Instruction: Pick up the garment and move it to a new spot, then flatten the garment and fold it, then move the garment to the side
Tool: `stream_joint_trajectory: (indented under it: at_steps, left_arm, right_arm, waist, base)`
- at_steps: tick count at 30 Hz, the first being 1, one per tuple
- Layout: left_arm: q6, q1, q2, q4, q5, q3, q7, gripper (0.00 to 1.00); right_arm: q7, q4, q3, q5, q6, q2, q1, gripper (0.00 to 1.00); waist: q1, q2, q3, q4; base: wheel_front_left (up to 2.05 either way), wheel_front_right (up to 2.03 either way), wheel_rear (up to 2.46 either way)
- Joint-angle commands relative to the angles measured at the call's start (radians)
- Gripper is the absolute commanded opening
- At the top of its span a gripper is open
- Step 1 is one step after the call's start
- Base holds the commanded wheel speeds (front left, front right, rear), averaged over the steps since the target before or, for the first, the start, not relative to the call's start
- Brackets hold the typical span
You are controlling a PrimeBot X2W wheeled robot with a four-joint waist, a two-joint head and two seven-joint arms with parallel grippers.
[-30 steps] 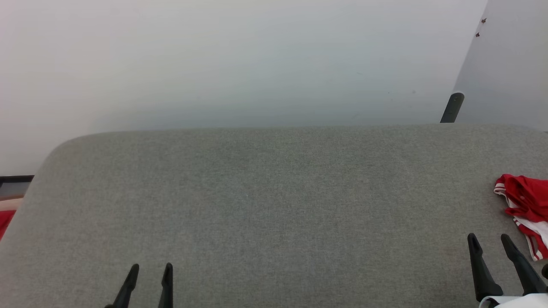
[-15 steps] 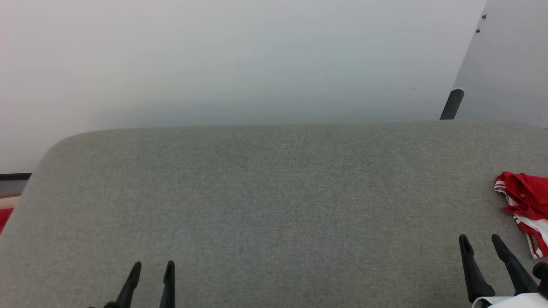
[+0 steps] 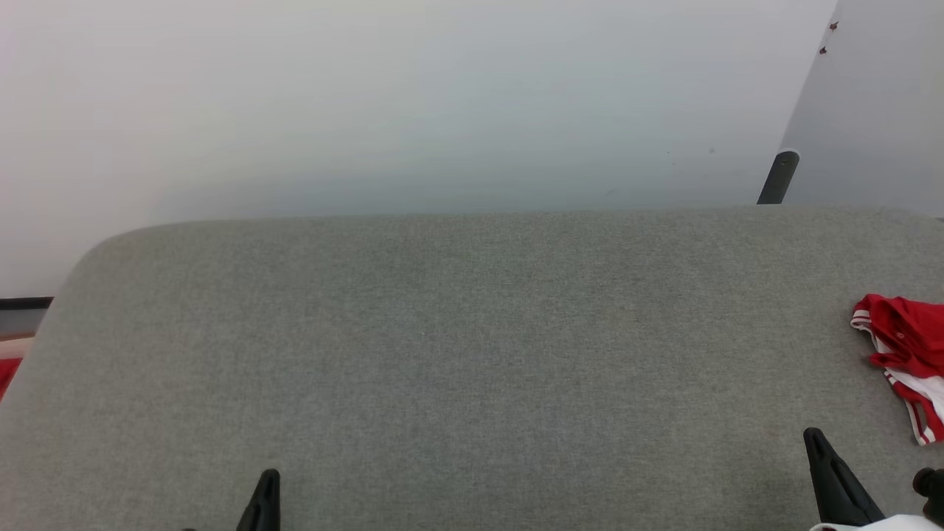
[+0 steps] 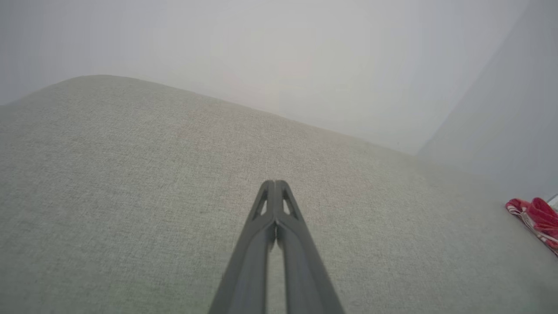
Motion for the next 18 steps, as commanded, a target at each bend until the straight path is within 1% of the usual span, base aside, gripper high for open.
stream_joint_trajectory:
  at_steps: [1, 3, 18]
  left_arm:
    - [0.000, -0.030, 0.004, -0.008, -0.045, 0.007, 0.007, 0.00]
    - [0.000, -0.034, 0.003, -0.006, -0.062, 0.008, 0.012, 0.00]
    - [-0.001, -0.089, -0.005, 0.021, -0.297, 0.023, 0.074, 0.00]
  right_arm:
    - [0.003, -0.007, -0.007, 0.043, 0.000, -0.002, -0.030, 0.00]
    - [0.005, -0.004, -0.008, 0.059, 0.000, -0.001, -0.033, 0.00]
    - [0.024, 0.042, -0.017, 0.282, 0.000, 0.014, -0.078, 0.00]
  waist:
    - [0.0000, -0.0001, 0.001, 0.000]
    - [0.0000, -0.0001, 0.001, 0.000]
    - [0.0000, -0.0001, 0.007, 0.001]
  base:
    - [0.00, 0.00, 0.00]
    - [0.00, 0.00, 0.00]
    - [0.00, 0.00, 0.00]
